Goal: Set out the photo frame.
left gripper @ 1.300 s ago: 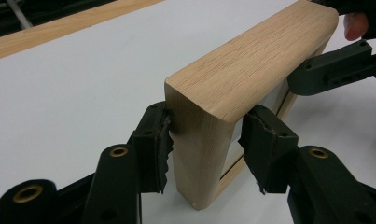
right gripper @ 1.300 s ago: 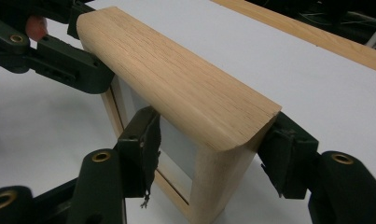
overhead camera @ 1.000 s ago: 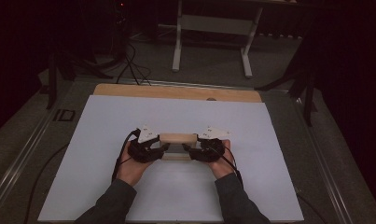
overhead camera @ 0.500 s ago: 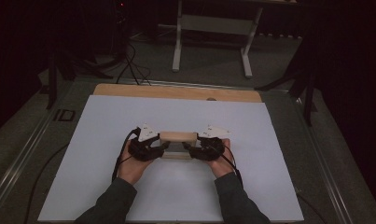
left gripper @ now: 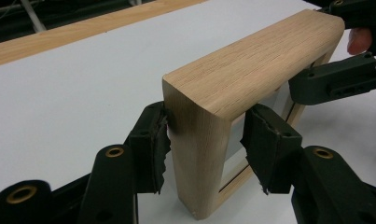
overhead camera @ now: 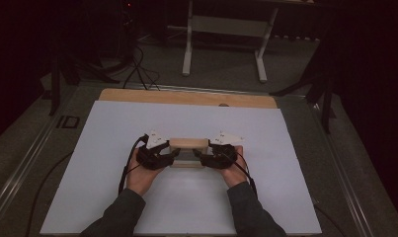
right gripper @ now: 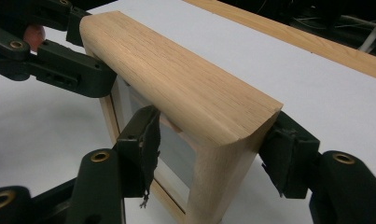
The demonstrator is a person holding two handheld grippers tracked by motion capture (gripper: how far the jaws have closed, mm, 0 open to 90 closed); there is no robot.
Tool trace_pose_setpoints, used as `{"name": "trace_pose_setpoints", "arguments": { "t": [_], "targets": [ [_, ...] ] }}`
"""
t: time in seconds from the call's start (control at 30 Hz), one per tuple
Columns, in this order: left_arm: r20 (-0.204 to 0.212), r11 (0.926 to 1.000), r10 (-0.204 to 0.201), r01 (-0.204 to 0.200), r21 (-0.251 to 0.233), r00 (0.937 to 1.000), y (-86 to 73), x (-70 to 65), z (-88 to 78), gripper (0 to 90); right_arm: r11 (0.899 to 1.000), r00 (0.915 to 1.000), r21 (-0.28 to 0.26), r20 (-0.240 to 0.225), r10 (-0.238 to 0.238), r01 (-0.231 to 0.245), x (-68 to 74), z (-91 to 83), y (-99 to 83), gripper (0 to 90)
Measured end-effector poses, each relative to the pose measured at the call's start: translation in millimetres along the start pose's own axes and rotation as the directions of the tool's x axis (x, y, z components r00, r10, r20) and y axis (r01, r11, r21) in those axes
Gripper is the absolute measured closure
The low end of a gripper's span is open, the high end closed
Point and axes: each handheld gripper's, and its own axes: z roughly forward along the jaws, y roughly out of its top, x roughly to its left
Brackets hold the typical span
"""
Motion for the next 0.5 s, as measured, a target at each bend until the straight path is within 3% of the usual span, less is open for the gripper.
{"name": "trace_pose_setpoints", "arguments": {
  "t": [0.5],
  "targets": [
    [0.009, 0.9999, -0.015, 0.015, 0.003, 0.9998, -8.3, 2.3, 6.0, 50.2, 1.0, 0.9999, 0.017, -0.009, 0.008, -0.008, -8.7, -6.8, -10.6, 51.0]
  ]
}}
